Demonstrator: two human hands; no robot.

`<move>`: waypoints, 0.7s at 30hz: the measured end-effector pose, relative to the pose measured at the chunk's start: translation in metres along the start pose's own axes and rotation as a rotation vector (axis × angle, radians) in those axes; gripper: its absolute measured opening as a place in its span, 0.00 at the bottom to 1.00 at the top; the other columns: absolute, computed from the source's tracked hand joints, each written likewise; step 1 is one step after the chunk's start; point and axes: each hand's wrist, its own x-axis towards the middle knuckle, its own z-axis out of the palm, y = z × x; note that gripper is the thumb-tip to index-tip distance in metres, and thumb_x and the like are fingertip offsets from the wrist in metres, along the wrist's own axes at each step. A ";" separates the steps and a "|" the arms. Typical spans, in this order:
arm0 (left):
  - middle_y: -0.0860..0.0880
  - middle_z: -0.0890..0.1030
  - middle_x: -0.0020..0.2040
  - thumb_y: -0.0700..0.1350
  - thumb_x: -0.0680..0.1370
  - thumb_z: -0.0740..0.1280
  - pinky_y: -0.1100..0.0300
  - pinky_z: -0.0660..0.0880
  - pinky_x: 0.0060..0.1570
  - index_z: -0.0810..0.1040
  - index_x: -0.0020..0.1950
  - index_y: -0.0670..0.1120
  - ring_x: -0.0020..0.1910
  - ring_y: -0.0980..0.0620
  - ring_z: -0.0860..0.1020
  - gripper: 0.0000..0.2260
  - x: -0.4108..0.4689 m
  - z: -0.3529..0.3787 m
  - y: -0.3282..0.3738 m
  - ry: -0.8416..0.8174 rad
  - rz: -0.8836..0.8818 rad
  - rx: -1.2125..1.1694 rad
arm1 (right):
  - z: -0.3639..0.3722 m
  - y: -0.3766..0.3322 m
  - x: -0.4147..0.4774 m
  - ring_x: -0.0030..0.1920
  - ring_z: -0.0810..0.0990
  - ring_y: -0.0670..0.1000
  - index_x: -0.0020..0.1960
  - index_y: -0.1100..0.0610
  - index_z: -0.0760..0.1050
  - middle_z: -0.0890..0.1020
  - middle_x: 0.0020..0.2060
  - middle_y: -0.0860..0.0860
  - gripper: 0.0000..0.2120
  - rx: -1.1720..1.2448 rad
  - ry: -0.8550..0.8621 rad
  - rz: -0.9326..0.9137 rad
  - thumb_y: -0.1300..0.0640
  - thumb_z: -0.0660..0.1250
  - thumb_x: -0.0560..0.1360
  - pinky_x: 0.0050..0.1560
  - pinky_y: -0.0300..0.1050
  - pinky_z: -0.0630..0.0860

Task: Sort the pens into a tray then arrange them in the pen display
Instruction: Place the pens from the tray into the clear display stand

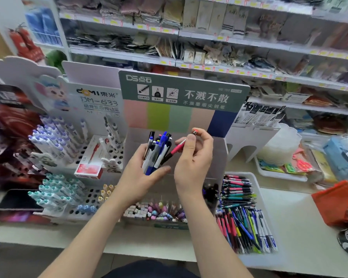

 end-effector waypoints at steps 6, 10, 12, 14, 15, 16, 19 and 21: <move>0.67 0.80 0.55 0.49 0.80 0.76 0.68 0.72 0.53 0.69 0.68 0.58 0.56 0.69 0.78 0.21 -0.009 -0.026 -0.016 0.245 -0.025 0.136 | 0.030 -0.008 0.016 0.50 0.85 0.51 0.63 0.58 0.67 0.85 0.51 0.57 0.05 0.077 0.088 -0.097 0.61 0.56 0.89 0.53 0.44 0.79; 0.75 0.67 0.59 0.48 0.80 0.75 0.80 0.62 0.56 0.64 0.73 0.57 0.56 0.87 0.66 0.27 -0.014 -0.036 -0.019 0.319 -0.051 0.129 | 0.045 0.010 0.023 0.50 0.85 0.45 0.61 0.56 0.70 0.85 0.49 0.47 0.04 -0.155 -0.231 -0.143 0.60 0.61 0.87 0.52 0.44 0.81; 0.73 0.70 0.62 0.50 0.80 0.75 0.73 0.65 0.60 0.65 0.71 0.58 0.59 0.83 0.68 0.26 -0.014 -0.038 -0.022 0.320 -0.061 0.100 | 0.050 0.026 0.026 0.46 0.83 0.44 0.60 0.56 0.74 0.84 0.46 0.46 0.04 -0.333 -0.416 -0.171 0.58 0.66 0.86 0.49 0.43 0.79; 0.68 0.75 0.64 0.52 0.79 0.76 0.63 0.70 0.64 0.67 0.70 0.59 0.63 0.73 0.73 0.24 -0.013 -0.040 -0.026 0.319 -0.075 0.070 | 0.053 0.039 0.025 0.48 0.80 0.45 0.58 0.55 0.79 0.85 0.48 0.46 0.04 -0.501 -0.510 -0.249 0.56 0.69 0.84 0.55 0.45 0.76; 0.69 0.76 0.63 0.52 0.79 0.76 0.64 0.71 0.65 0.68 0.69 0.60 0.64 0.71 0.73 0.24 -0.012 -0.040 -0.025 0.323 -0.077 0.050 | 0.055 0.045 0.024 0.51 0.80 0.48 0.57 0.53 0.81 0.85 0.49 0.47 0.05 -0.575 -0.512 -0.293 0.54 0.70 0.83 0.60 0.49 0.74; 0.70 0.76 0.62 0.52 0.79 0.76 0.68 0.70 0.63 0.68 0.68 0.62 0.62 0.72 0.73 0.23 -0.012 -0.041 -0.026 0.327 -0.078 0.031 | 0.055 0.050 0.023 0.52 0.80 0.52 0.57 0.52 0.83 0.85 0.50 0.47 0.06 -0.643 -0.494 -0.316 0.52 0.70 0.82 0.62 0.51 0.71; 0.65 0.80 0.57 0.54 0.78 0.77 0.71 0.76 0.52 0.68 0.65 0.71 0.52 0.65 0.80 0.24 -0.010 -0.039 -0.024 0.296 -0.141 -0.058 | 0.051 0.053 0.022 0.53 0.78 0.56 0.59 0.51 0.85 0.85 0.50 0.50 0.09 -0.717 -0.418 -0.339 0.50 0.69 0.83 0.59 0.51 0.71; 0.57 0.84 0.48 0.54 0.78 0.77 0.60 0.79 0.39 0.71 0.66 0.68 0.39 0.54 0.80 0.22 -0.007 -0.037 -0.024 0.254 -0.210 -0.148 | 0.046 0.046 0.022 0.49 0.79 0.49 0.58 0.53 0.84 0.85 0.48 0.48 0.07 -0.575 -0.449 -0.248 0.54 0.70 0.83 0.54 0.48 0.76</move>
